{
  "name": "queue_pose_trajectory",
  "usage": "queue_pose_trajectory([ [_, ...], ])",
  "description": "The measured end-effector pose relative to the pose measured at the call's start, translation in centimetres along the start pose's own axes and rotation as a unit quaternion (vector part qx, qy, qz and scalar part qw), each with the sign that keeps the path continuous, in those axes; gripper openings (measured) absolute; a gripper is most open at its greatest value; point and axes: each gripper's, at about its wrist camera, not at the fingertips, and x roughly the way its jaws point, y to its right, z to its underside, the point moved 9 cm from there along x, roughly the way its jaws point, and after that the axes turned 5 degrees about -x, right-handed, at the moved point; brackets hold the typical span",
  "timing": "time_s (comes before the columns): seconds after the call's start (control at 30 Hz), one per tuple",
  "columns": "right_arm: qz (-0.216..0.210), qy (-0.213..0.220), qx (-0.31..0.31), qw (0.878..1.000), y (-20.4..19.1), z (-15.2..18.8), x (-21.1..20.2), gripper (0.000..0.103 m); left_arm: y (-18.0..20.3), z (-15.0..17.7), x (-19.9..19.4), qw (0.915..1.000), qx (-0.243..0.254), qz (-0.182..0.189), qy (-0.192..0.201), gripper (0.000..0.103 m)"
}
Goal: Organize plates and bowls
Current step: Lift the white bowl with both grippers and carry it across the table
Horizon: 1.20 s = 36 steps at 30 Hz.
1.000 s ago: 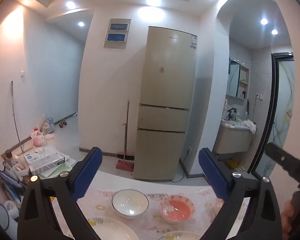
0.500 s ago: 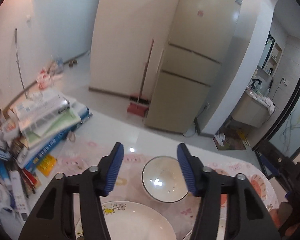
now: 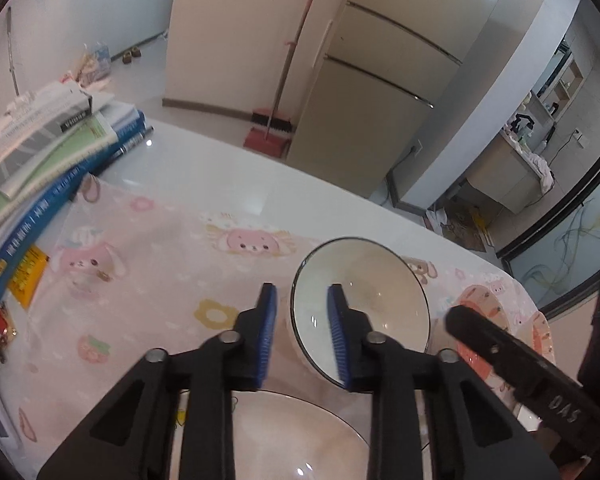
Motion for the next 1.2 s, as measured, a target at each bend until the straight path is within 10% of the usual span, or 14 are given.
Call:
queue_pose_trajectory([
  [1.2,0.115,-0.022,-0.072,0.991,0.3,2.5,4.5,0.025,-1.1,1.8,4.1,0.997,-0.03,0.021,-0.068,0.017],
])
